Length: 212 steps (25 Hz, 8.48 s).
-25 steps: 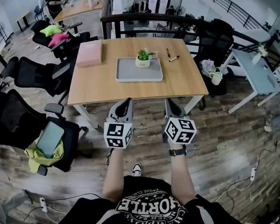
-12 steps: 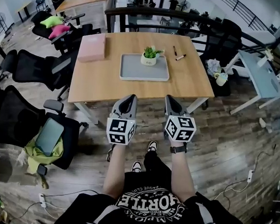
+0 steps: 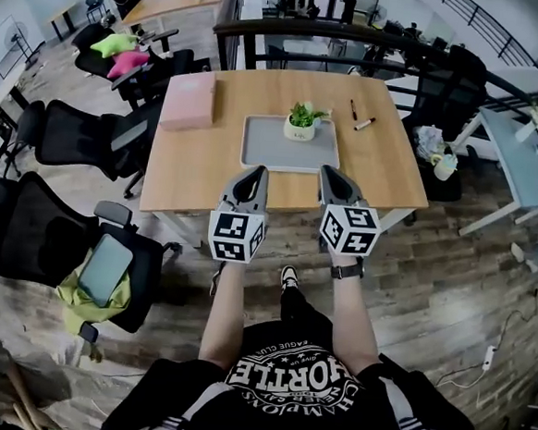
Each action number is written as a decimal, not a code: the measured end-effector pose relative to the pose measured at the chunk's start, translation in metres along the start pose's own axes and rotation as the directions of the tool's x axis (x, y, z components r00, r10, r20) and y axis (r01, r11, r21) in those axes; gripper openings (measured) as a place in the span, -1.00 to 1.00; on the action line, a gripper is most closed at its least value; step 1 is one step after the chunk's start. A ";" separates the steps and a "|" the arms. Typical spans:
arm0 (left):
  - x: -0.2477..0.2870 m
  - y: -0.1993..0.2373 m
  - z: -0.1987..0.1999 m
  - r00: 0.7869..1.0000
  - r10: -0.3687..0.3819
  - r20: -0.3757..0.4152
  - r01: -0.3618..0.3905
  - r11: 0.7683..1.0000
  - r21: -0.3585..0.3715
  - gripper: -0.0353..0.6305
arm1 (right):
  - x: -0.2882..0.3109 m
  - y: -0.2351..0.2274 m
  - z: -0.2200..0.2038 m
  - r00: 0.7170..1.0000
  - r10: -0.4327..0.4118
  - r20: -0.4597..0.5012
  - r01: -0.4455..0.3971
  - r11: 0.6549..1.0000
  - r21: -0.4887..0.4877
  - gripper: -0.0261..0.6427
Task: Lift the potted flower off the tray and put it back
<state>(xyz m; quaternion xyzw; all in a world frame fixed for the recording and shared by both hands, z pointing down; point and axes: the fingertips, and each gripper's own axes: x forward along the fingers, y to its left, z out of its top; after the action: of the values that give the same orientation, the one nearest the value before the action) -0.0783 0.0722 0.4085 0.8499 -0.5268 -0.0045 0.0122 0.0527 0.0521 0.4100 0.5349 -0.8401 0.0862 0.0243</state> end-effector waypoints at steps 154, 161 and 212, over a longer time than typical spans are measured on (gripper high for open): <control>0.393 0.090 -0.305 0.725 -0.344 -0.596 0.448 0.893 0.029 -0.01 | 0.364 -0.212 -0.231 0.788 0.280 -0.548 -0.374 0.925 -0.064 -0.06; 0.383 0.078 -0.284 0.724 -0.340 -0.600 0.445 0.895 0.029 -0.01 | 0.346 -0.207 -0.209 0.800 0.285 -0.528 -0.374 0.925 -0.068 -0.06; 0.277 0.036 -0.083 0.753 -0.397 -0.525 0.501 0.863 0.066 -0.02 | 0.223 -0.125 -0.043 0.866 0.281 -0.414 -0.326 0.945 -0.039 -0.10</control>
<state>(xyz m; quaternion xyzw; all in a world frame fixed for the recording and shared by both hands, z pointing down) 0.0141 -0.1907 0.4943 0.9204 -0.2827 0.2637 0.0583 0.0685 -0.1914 0.4966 0.3646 -0.8940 0.1516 0.2117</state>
